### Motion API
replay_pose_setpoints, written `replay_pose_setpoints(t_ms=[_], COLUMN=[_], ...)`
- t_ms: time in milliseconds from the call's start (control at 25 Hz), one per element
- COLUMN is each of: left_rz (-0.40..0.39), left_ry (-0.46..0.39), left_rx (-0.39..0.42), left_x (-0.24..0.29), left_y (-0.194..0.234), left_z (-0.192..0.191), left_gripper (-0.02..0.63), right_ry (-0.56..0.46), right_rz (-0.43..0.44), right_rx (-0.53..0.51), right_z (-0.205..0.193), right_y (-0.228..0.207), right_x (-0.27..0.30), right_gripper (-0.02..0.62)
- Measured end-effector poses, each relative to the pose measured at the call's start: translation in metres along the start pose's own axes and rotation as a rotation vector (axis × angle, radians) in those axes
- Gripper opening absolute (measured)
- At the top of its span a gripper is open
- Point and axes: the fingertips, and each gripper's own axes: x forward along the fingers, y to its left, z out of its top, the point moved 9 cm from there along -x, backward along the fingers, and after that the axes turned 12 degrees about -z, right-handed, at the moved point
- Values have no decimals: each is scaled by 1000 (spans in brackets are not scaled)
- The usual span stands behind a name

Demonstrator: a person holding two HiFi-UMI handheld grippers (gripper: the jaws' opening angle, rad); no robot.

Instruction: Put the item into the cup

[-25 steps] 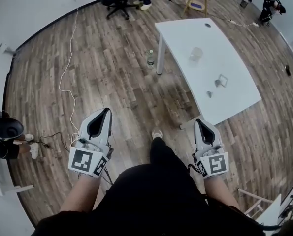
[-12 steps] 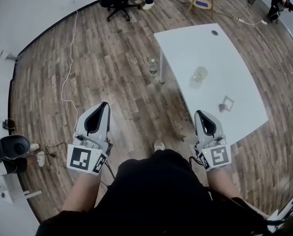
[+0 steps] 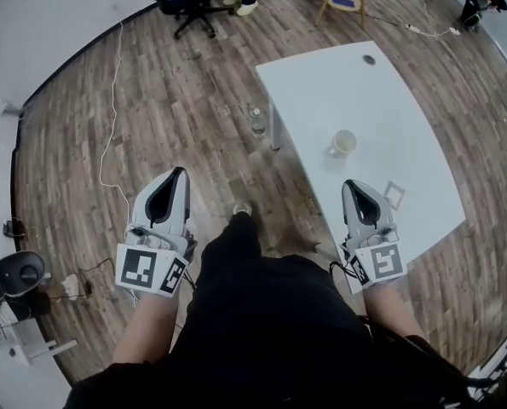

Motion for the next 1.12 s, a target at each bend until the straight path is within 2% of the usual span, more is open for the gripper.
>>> replay_pose_setpoints(t_ms=[160, 320, 480, 640, 920, 1120], left_rz=[-73, -158, -304, -419, -671, -830], left_ry=[-9, -26, -48, -56, -19, -46], left_rx=[26, 33, 41, 43, 37, 43], left_x=[42, 84, 129, 187, 307, 376], left_y=[20, 42, 69, 85, 117, 129], left_z=[-5, 1, 7, 4, 6, 10], left_gripper=[-2, -2, -2, -2, -2, -2], right_ry=[-12, 21, 39, 24, 138, 130], right_rz=[-78, -183, -354, -456, -708, -860], right_rx=[11, 48, 58, 50, 120, 143], right_z=[-8, -16, -10, -7, -16, -8], right_y=[-13, -31, -32, -38, -46, -46], right_x=[13, 22, 19, 34, 58, 91], right_gripper=[2, 2, 2, 2, 2, 2])
